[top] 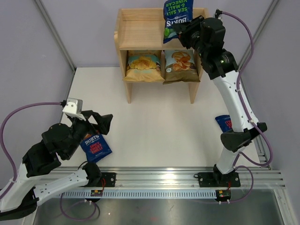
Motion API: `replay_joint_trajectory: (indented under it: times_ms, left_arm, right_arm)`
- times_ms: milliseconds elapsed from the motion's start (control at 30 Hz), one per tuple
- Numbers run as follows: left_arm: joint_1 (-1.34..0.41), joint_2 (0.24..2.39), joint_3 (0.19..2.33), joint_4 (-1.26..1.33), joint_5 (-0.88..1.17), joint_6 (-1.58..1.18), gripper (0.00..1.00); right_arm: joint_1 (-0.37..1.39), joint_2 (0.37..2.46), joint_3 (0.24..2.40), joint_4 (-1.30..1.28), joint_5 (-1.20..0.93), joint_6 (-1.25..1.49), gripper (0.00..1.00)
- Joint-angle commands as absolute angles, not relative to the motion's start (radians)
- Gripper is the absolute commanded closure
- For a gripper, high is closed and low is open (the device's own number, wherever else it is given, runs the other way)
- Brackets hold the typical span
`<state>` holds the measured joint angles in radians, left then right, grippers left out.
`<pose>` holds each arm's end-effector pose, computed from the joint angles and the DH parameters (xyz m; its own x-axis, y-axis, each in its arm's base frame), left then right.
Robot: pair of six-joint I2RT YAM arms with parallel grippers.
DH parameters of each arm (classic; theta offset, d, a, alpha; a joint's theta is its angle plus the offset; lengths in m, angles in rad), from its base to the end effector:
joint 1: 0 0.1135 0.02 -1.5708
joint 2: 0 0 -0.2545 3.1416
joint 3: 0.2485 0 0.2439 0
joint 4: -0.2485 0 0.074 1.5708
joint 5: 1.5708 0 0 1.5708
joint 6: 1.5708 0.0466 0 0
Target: Place and organize the chips bags onto the shelf
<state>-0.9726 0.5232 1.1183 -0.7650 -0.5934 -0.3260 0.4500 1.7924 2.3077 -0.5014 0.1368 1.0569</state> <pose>0.0625 -0.0454 0.4038 -0.2102 -0.1630 -0.9640 0.3245 0.9185 -0.2261 0.3379 0.1562 0.5321 -0.2622 0.8314 -0.4899 -0.1624 0.4624 0.8717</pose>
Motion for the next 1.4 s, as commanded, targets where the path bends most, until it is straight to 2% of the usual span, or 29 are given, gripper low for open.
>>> replay_joint_trajectory:
  times_ms: [0,333,433,533,733,967,1067,1133,1367]
  left_arm:
    - [-0.973,0.528,1.114,-0.729,-0.557,-0.299,0.01]
    - [-0.973,0.520,1.100,-0.727,-0.554,-0.291,0.01]
    - [-0.973,0.518,1.097,-0.726,-0.554,-0.290,0.01]
    - [-0.973,0.523,1.094,-0.719,-0.552,-0.287,0.01]
    - [-0.973,0.537,1.091,-0.715,-0.546,-0.284,0.02]
    - [-0.973,0.540,1.086,-0.712,-0.542,-0.282,0.03]
    - [-0.973,0.543,1.088,-0.710,-0.540,-0.284,0.03]
    - [-0.973,0.546,1.088,-0.709,-0.537,-0.285,0.03]
    - [-0.973,0.540,1.083,-0.710,-0.535,-0.288,0.04]
  right_arm:
    - [0.439,1.796,2.347,-0.597,0.117,0.986,0.87]
    - [0.364,1.813,2.342,-0.649,0.065,1.017,0.81]
    - [0.350,1.815,2.339,-0.664,0.046,1.026,0.70]
    - [0.344,1.799,2.319,-0.660,0.048,1.034,0.67]
    - [0.319,1.775,2.303,-0.673,0.048,1.049,0.50]
    - [0.295,1.720,2.234,-0.647,0.037,1.072,0.51]
    - [0.290,1.678,2.171,-0.611,0.048,1.086,0.64]
    - [0.287,1.637,2.096,-0.559,0.064,1.120,0.69]
    - [0.282,1.578,1.994,-0.468,0.132,1.206,0.71]
